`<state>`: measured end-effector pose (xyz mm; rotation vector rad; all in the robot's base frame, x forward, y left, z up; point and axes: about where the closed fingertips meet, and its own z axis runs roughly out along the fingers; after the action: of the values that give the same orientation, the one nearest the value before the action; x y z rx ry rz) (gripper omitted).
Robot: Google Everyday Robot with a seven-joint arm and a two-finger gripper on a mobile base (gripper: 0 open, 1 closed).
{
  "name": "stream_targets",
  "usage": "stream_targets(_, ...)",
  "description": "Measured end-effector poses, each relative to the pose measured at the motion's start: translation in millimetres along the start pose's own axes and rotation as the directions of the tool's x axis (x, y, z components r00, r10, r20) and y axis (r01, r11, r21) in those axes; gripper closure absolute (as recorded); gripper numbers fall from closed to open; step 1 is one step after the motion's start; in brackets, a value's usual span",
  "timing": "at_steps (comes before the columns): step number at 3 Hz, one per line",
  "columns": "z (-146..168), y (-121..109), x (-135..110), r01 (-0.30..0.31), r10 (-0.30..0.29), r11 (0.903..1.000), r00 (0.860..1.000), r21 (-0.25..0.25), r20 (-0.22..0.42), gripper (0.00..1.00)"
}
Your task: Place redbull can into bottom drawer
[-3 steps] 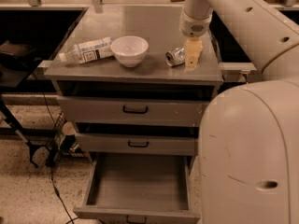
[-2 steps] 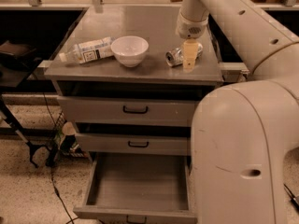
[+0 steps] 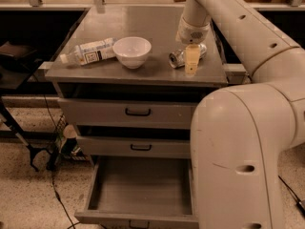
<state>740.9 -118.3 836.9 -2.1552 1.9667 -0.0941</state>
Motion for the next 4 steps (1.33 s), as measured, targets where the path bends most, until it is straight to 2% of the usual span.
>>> stream_targets(2, 14, -6, -5, 0.003, -0.002, 0.9996, 0.999, -0.027, 0.038, 0.49)
stream_targets(3, 8, -3, 0, -0.009, 0.009, 0.9998, 0.999, -0.017, 0.041, 0.72)
stream_targets(4, -11, 8, 9, -0.033, 0.033, 0.9994, 0.999, 0.01, 0.025, 0.96)
